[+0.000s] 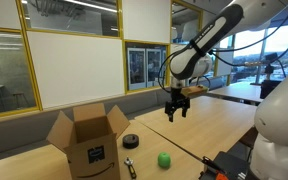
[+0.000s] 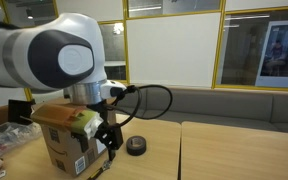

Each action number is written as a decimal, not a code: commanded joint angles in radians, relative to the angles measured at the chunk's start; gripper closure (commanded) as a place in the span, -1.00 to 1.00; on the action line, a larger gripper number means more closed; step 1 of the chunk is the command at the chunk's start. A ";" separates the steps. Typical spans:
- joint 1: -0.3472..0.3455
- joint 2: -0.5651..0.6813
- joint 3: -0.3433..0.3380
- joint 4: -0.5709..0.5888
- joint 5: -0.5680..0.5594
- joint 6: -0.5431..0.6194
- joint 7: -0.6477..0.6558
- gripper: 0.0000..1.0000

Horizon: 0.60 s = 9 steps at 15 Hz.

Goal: Put the green ball, masking tape and pliers inside the brown box

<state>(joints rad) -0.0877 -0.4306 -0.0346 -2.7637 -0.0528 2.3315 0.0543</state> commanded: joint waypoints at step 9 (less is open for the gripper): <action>-0.060 0.495 0.070 0.063 -0.396 0.417 0.536 -1.00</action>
<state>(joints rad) -0.1402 -0.0674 0.0635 -2.7554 -0.3581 2.6601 0.4824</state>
